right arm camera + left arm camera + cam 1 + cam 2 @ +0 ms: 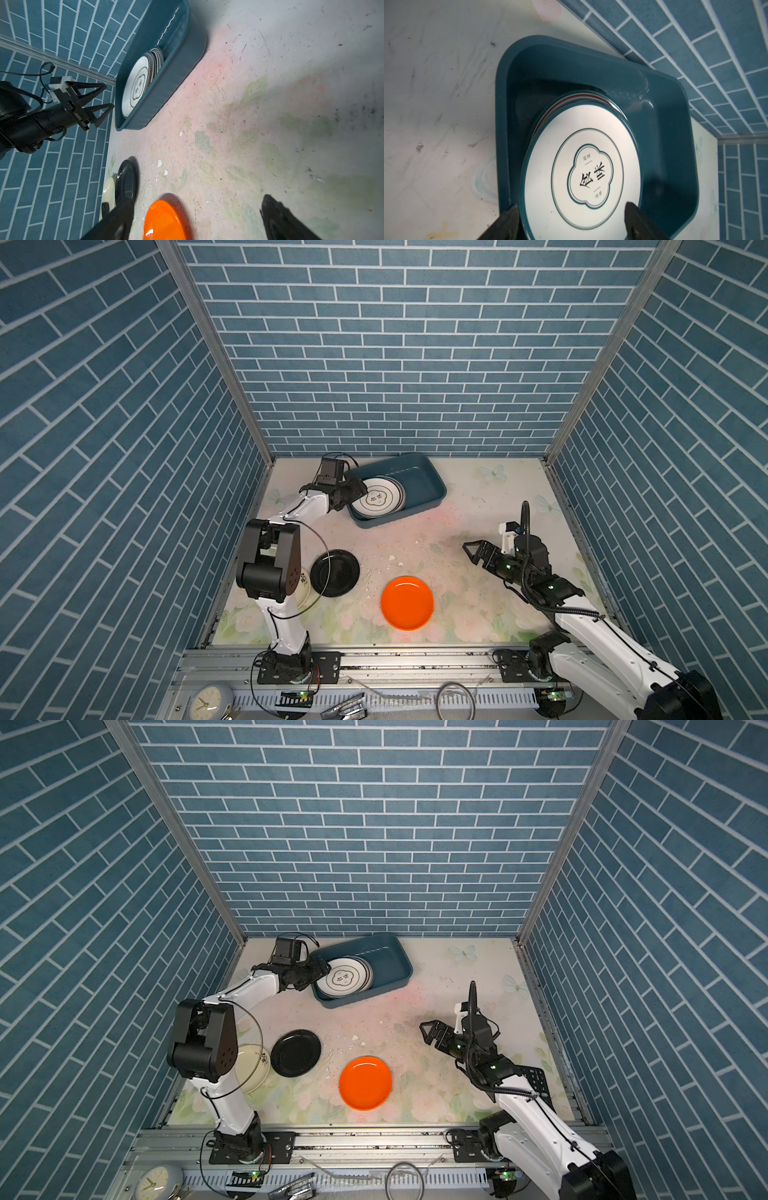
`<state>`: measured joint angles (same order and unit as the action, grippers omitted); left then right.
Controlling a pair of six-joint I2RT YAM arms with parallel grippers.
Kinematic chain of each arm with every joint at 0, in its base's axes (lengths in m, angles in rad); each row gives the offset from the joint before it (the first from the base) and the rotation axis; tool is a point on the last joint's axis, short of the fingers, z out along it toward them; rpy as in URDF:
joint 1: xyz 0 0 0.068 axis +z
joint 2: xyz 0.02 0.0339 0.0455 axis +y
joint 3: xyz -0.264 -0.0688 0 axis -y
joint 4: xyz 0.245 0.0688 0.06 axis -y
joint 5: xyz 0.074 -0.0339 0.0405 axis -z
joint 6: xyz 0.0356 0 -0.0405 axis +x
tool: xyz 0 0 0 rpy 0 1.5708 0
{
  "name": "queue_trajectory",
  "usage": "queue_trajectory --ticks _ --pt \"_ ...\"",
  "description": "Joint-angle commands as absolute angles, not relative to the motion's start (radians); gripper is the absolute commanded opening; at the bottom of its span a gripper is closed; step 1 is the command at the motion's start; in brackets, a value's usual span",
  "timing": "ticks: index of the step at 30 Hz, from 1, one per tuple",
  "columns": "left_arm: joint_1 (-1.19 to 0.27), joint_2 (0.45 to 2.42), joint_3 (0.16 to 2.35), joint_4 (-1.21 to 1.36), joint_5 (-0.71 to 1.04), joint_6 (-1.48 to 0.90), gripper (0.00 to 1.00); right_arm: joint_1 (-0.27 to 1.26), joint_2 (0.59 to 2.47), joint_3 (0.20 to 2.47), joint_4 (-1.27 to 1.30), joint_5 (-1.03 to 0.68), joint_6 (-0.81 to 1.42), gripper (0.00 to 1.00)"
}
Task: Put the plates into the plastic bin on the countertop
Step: 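Lower the plate into the teal bin with the left gripper while the right gripper withdraws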
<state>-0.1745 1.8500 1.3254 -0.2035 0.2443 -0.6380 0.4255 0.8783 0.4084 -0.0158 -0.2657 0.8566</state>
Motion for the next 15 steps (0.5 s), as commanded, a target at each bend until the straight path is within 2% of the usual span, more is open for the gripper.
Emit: queue_trajectory --ticks 1,9,15 --pt "-0.177 1.841 1.355 -0.208 0.253 -0.614 0.99 0.425 0.918 0.399 0.023 -0.272 0.833 0.95" --pt "-0.201 1.782 1.351 -0.196 0.270 -0.590 0.99 0.425 0.975 0.399 0.071 -0.305 0.844 0.95" --pt "-0.223 1.676 1.324 -0.287 0.190 -0.566 1.00 0.426 1.035 0.398 0.104 -0.313 0.847 0.94"
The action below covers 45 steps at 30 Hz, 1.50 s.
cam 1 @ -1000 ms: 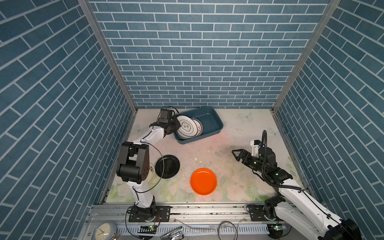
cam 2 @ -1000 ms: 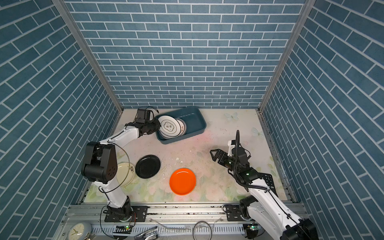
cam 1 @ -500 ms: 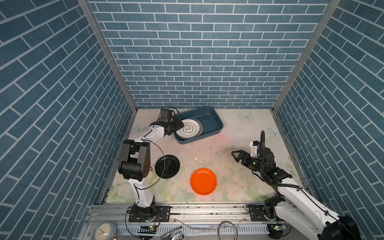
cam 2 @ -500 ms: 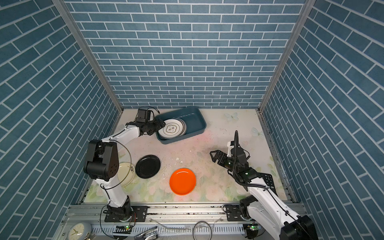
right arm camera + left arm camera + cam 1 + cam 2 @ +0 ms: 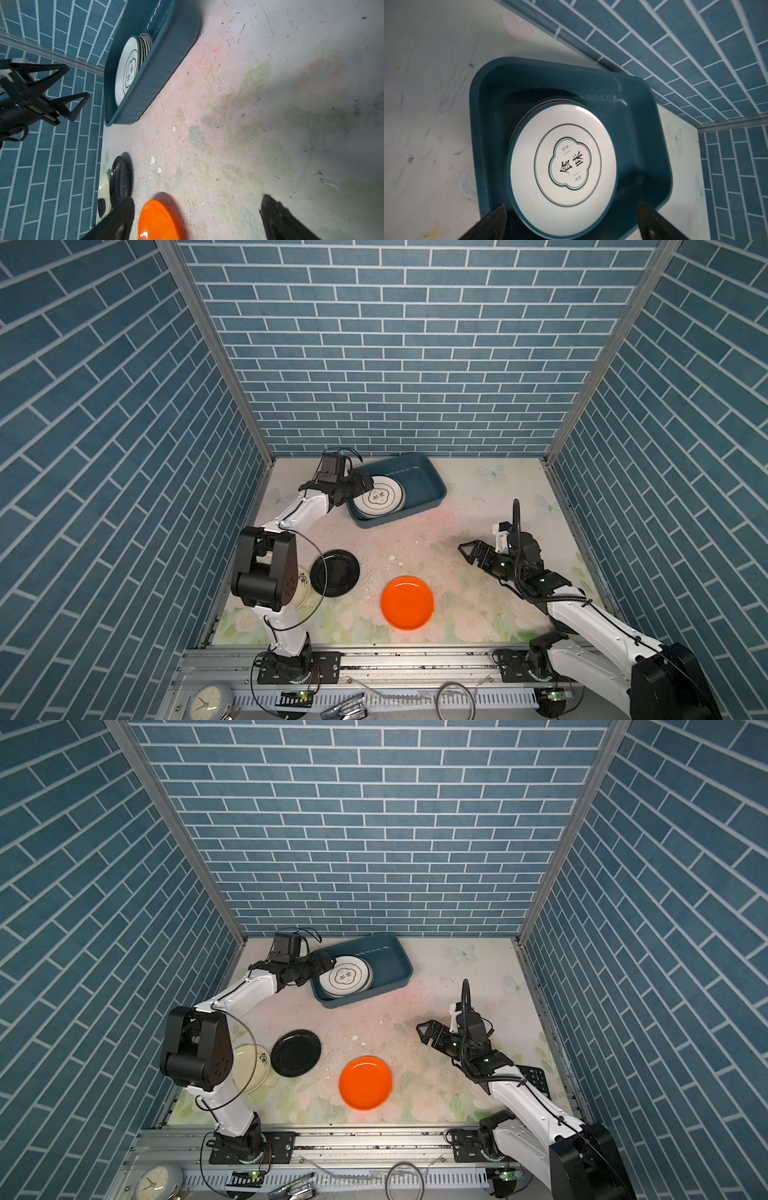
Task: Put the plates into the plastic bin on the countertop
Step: 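Lower the plate into the teal bin with the left gripper while the right gripper withdraws, then move the right gripper to the orange plate's rim while the left gripper draws back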
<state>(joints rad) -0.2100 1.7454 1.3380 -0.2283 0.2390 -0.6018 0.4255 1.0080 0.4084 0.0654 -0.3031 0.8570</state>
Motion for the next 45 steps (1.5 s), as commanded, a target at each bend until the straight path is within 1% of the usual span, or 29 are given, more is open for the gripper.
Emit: queue_trajectory --ticks 1,5,11,15,19,23,29,34,39,45 --pt "-0.228 1.656 1.311 -0.304 0.169 -0.558 1.00 0.426 1.049 0.401 0.101 -0.307 0.846 0.94" --pt "-0.236 1.536 1.191 -0.291 0.125 -0.565 1.00 0.428 1.090 0.419 0.097 -0.324 0.835 0.92" --pt "-0.239 1.352 1.044 -0.321 0.086 -0.570 1.00 0.466 1.077 0.431 0.060 -0.277 0.819 0.89" --pt "-0.238 1.221 0.951 -0.317 0.082 -0.594 0.99 0.502 1.104 0.453 0.040 -0.285 0.816 0.88" --pt "-0.238 1.129 0.876 -0.299 0.089 -0.626 1.00 0.539 1.137 0.474 0.023 -0.287 0.813 0.86" --pt "-0.238 1.091 0.845 -0.310 0.080 -0.623 1.00 0.591 1.143 0.512 -0.037 -0.275 0.799 0.86" --pt "-0.238 1.036 0.778 -0.264 0.080 -0.645 1.00 0.653 1.174 0.517 -0.042 -0.268 0.820 0.83" --pt "-0.238 0.991 0.704 -0.207 0.106 -0.669 1.00 0.706 1.225 0.524 -0.018 -0.267 0.856 0.76" --pt "-0.238 0.944 0.633 -0.155 0.144 -0.688 1.00 0.767 1.285 0.542 -0.003 -0.259 0.886 0.73" --pt "-0.238 0.926 0.589 -0.118 0.142 -0.715 1.00 0.826 1.302 0.579 -0.082 -0.233 0.890 0.65"
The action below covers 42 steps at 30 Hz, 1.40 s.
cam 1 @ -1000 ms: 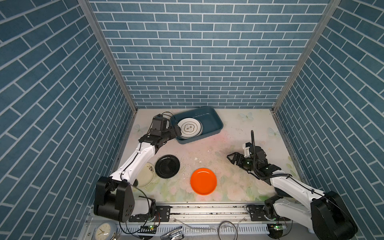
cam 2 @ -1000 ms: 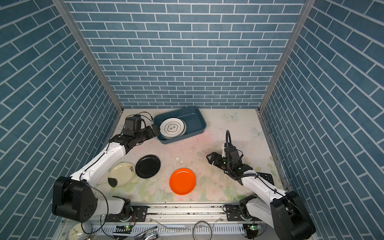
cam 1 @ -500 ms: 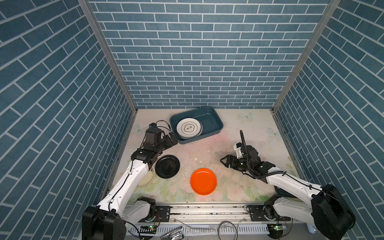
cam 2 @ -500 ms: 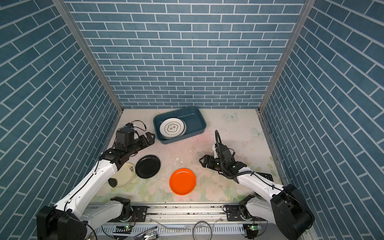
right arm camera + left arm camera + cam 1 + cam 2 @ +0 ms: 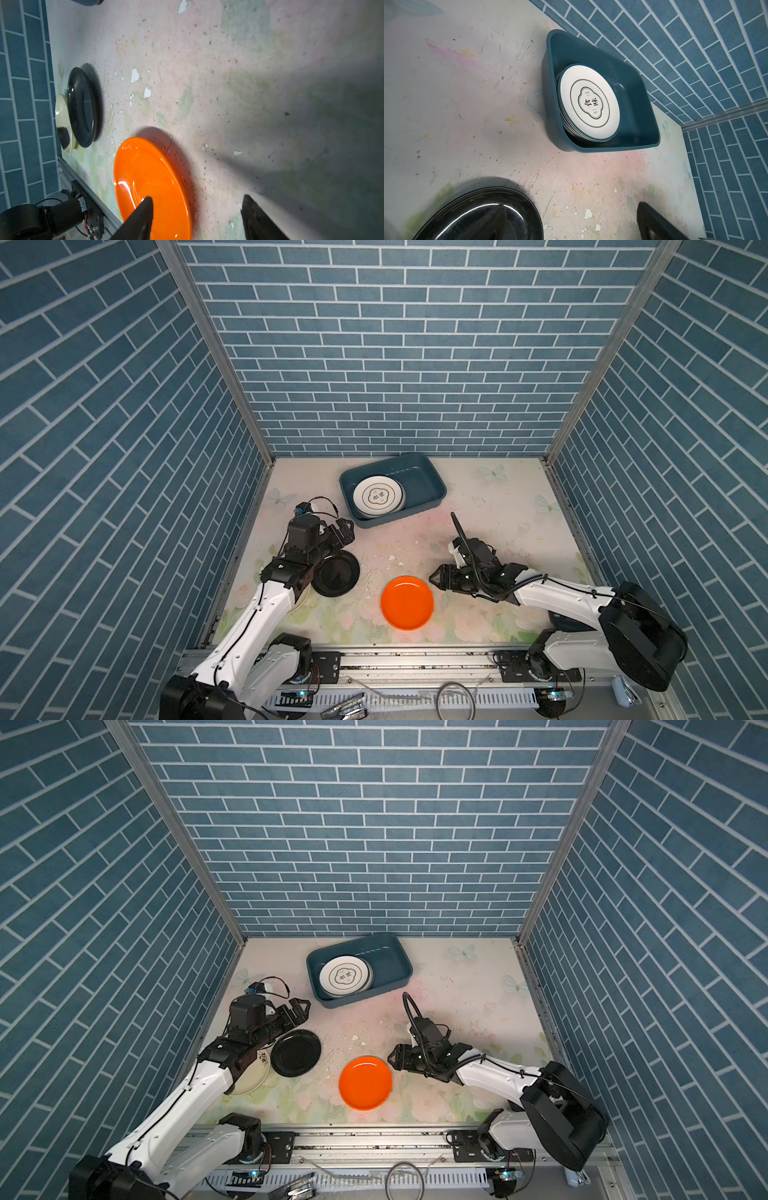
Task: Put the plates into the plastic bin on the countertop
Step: 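Move the right gripper to the orange plate's rim while the left gripper draws back, then grip the orange plate rim with the right gripper and lift it upright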
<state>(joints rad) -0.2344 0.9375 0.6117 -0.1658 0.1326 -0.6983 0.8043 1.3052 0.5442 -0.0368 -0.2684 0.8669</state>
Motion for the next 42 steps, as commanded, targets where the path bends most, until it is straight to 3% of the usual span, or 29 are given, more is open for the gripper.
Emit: queue_trajectory --ticks 1,16,30,42 --pt "-0.238 0.926 0.581 -0.108 0.144 -0.718 1.00 0.833 1.301 0.585 -0.101 -0.227 0.887 0.64" --pt "-0.239 0.943 0.552 -0.023 0.289 -0.715 1.00 0.919 1.398 0.645 -0.168 -0.275 0.891 0.52" --pt "-0.236 0.904 0.522 -0.073 0.191 -0.671 1.00 0.962 1.486 0.736 -0.262 -0.261 0.874 0.33" --pt "-0.235 0.876 0.513 -0.120 0.135 -0.629 1.00 0.963 1.495 0.735 -0.284 -0.265 0.873 0.30"
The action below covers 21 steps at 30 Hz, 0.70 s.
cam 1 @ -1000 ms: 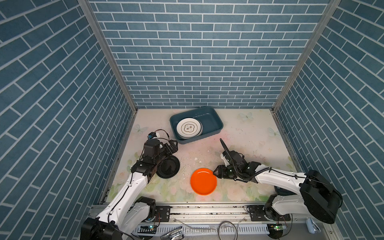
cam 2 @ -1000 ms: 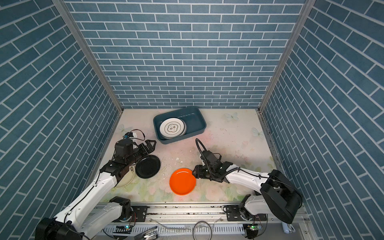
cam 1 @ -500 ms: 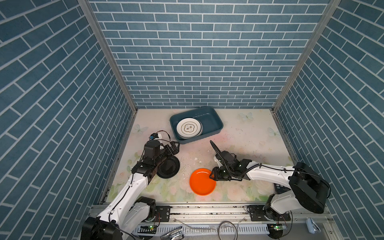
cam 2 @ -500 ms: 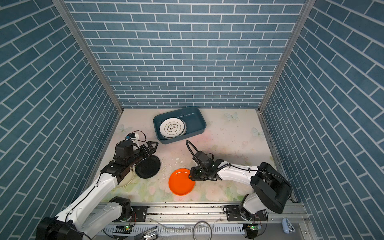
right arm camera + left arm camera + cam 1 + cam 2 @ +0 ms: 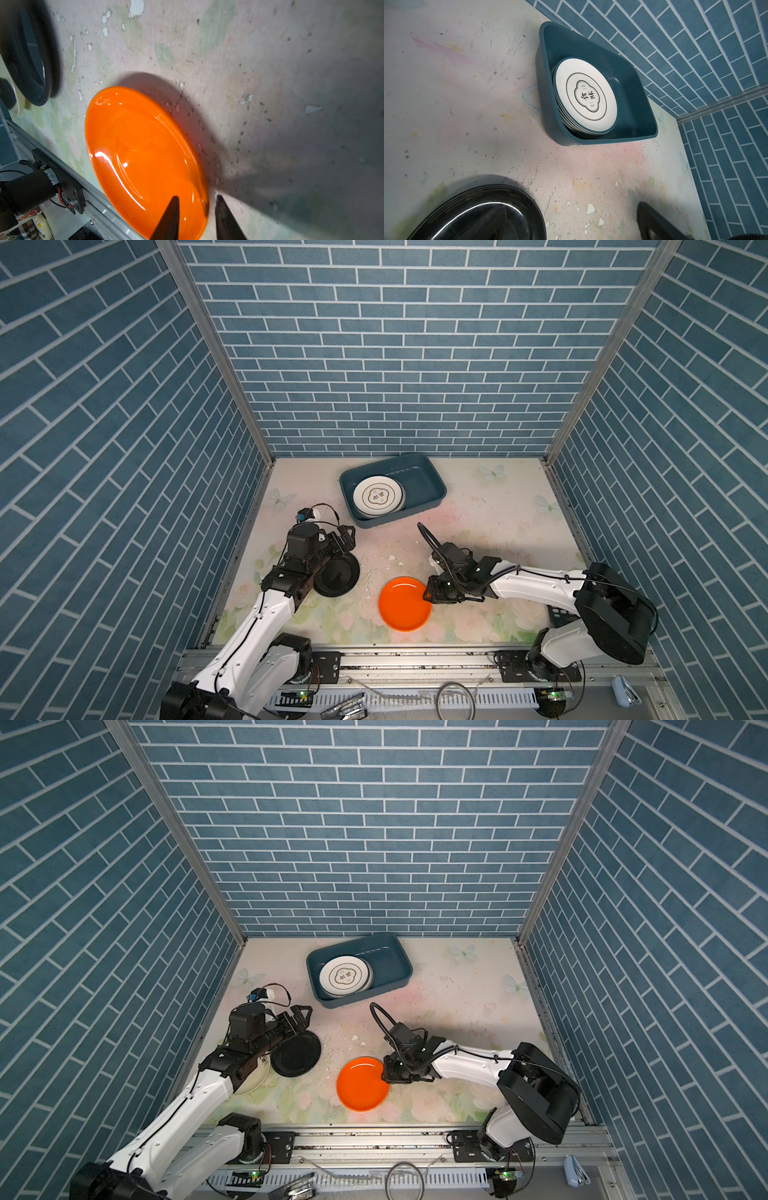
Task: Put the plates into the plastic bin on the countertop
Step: 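Grip the orange plate rim with the right gripper and lift it upright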
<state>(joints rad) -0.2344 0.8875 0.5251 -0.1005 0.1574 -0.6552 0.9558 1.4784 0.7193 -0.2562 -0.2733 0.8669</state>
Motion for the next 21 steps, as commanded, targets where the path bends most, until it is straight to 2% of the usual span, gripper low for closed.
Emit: queue_trajectory --ticks 1,9,11,14,21 --pt "-0.235 0.876 0.515 -0.122 0.136 -0.626 1.00 0.961 1.502 0.735 -0.282 -0.267 0.873 0.29" --pt "-0.235 0.876 0.490 -0.121 0.125 -0.622 1.00 0.963 1.531 0.748 -0.290 -0.272 0.880 0.22" --pt "-0.235 0.871 0.479 -0.109 0.128 -0.630 1.00 0.962 1.523 0.752 -0.314 -0.241 0.883 0.16" --pt "-0.234 0.874 0.476 -0.113 0.133 -0.631 1.00 0.960 1.498 0.762 -0.368 -0.167 0.894 0.02" --pt "-0.233 0.871 0.491 -0.168 0.115 -0.609 1.00 0.937 1.429 0.787 -0.429 -0.052 0.892 0.00"
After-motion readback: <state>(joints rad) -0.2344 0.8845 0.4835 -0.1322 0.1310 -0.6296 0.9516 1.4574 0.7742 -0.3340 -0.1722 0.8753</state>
